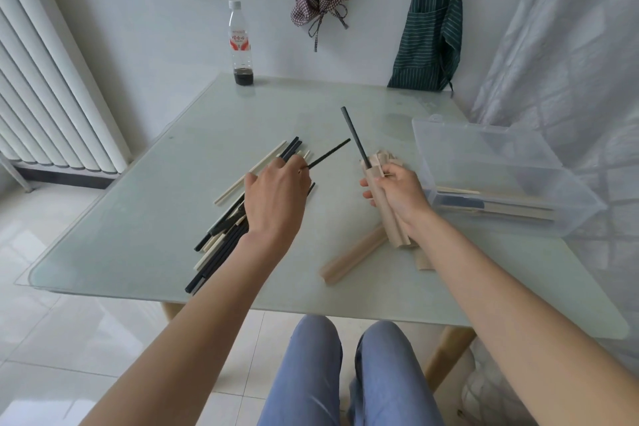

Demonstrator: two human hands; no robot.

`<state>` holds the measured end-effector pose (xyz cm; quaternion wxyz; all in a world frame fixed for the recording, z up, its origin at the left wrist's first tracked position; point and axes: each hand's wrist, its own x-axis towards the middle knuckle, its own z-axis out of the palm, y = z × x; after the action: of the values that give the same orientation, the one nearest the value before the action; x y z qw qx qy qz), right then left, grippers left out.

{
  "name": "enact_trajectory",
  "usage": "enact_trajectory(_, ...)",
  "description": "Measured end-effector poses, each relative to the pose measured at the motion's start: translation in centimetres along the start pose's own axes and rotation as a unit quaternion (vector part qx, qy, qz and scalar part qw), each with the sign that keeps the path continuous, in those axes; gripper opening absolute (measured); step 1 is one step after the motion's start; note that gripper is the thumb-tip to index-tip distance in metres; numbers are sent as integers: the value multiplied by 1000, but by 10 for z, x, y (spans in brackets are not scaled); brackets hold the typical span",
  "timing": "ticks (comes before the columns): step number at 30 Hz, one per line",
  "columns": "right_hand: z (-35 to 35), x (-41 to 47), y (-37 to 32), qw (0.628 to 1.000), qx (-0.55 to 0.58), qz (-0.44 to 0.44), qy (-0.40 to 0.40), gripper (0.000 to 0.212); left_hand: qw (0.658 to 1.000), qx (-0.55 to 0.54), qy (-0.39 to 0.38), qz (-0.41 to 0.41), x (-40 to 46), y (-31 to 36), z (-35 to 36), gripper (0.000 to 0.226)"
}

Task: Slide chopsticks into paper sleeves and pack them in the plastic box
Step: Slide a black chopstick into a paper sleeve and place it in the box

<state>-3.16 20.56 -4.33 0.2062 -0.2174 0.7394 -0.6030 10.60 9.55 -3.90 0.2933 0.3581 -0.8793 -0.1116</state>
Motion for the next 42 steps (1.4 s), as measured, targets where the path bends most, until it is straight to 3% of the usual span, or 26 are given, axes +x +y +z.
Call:
enact_trajectory(6,-5,-3,-2,996,-73,-52,1,13,996,56,25,69,1,5,-1,18)
enact_trajectory(21,-14,-7,4,959,-246,-116,-84,11,983,148,3,107,5,7,2,18)
enact_trajectory(29,-17,-11,-5,942,-255,-124,-180,11,973,111,-52,195,8,11,6,15)
enact_trajectory(37,-33,-9,-25,930,-293,-144,-172,14,987,27,-94,124,19,11,-3,23)
enact_trajectory(42,-24,-11,-30,923,-307,-149,-179,15,981,28,-122,146,18,29,1,25)
